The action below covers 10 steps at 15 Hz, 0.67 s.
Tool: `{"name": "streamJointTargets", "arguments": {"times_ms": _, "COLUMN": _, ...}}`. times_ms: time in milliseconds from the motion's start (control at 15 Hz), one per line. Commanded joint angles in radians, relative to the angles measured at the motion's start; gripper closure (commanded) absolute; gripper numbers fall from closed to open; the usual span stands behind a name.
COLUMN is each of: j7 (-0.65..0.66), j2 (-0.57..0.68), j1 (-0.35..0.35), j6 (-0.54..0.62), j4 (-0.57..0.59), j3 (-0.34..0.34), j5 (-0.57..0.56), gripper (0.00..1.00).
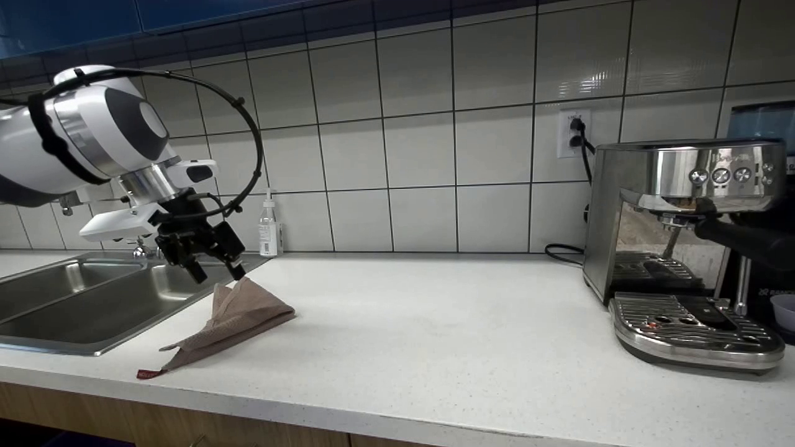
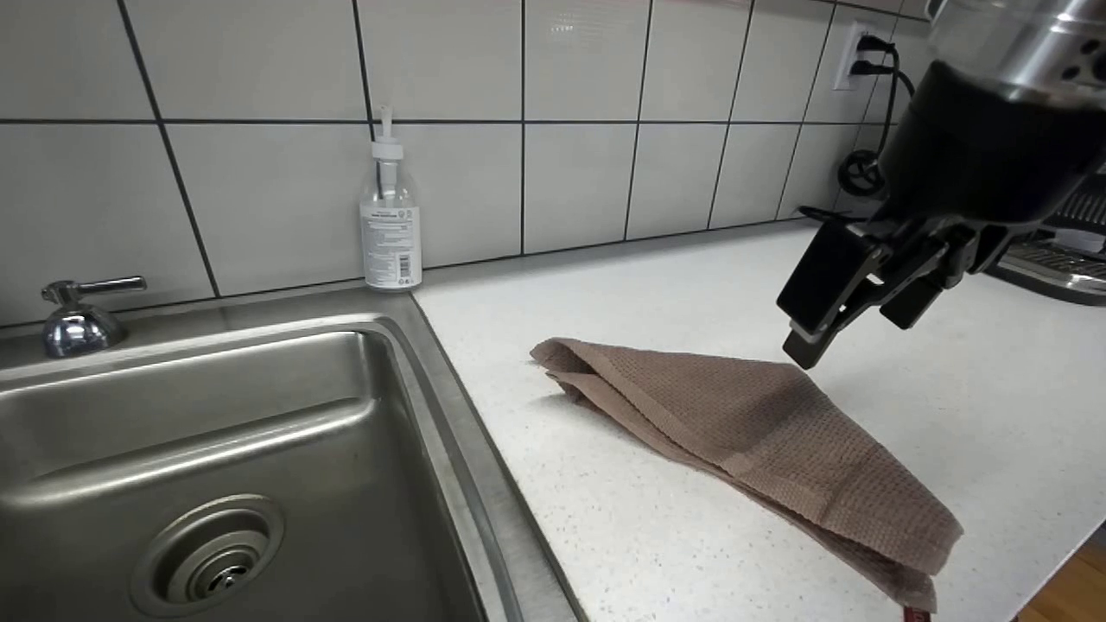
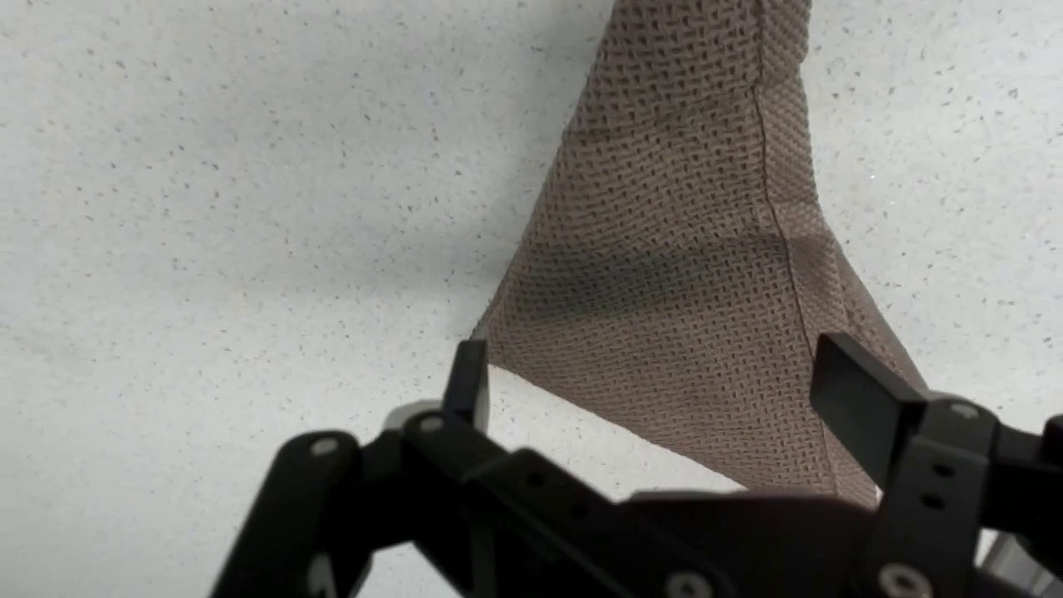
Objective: Fold the brown towel twice
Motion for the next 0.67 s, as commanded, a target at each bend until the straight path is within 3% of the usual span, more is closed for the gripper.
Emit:
{"name": "streamJointTargets", "arguments": {"times_ms": 0, "j7": -0.025, "j2": -0.032, "j1": -0.025, "j6": -0.039, "j4": 0.011, "j3": 0.024, "j5": 0.044, "gripper": 0.00}}
{"name": "streamJointTargets", "arguments": {"times_ms": 333, "j7": -0.127, "j2": -0.069, "j1": -0.007, "j6": -0.112, "j4": 0.020, "j3": 0.014, "j5": 0.157, "gripper": 0.00}}
{"name": "streamJointTargets", "arguments": {"times_ms": 600, "j7": -0.211, "j2": -0.092, "j1": -0.008, "j6": -0.264, "j4": 0.063, "j3": 0.012, "j5": 0.227, "gripper": 0.00}}
